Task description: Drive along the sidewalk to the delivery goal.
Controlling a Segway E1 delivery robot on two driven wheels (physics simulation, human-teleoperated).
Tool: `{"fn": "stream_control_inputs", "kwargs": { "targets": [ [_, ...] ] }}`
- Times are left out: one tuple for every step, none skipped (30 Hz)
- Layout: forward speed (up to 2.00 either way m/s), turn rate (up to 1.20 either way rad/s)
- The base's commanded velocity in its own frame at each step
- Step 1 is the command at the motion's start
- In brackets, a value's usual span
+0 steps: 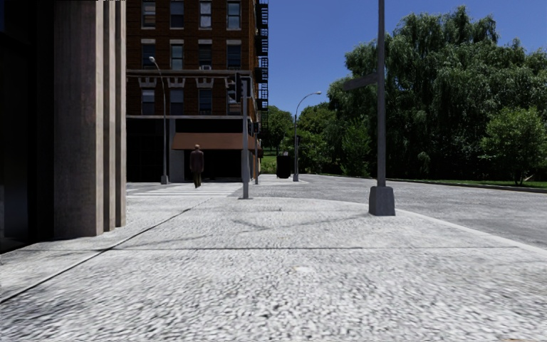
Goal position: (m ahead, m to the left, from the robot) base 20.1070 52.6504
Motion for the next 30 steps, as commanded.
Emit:
{"fn": "stream_control_inputs", "kwargs": {
  "targets": [
    [1.35, 0.0],
    [1.35, 0.0],
    [1.35, 0.0],
    [1.35, 0.0],
    [1.35, 0.0],
    [1.35, 0.0],
    [1.35, 0.0],
    [1.35, 0.0],
    [1.35, 0.0],
    [1.35, 0.0],
    [1.35, 0.0],
    [1.35, 0.0],
    [1.35, 0.0],
    [1.35, 0.04],
    [1.35, 0.1],
    [1.35, 0.1],
    [1.35, 0.19],
    [1.35, 0.29],
    [1.35, 0.37],
    [1.35, 0.37],
    [1.35, 0.44],
    [1.35, 0.47],
    [1.35, 0.36],
    [1.35, 0.1],
    [1.35, 0.01],
    [1.35, 0.0],
    [1.35, 0.0],
    [1.35, 0.0],
    [1.35, 0.0],
    [1.35, 0.0]
  ]
}}
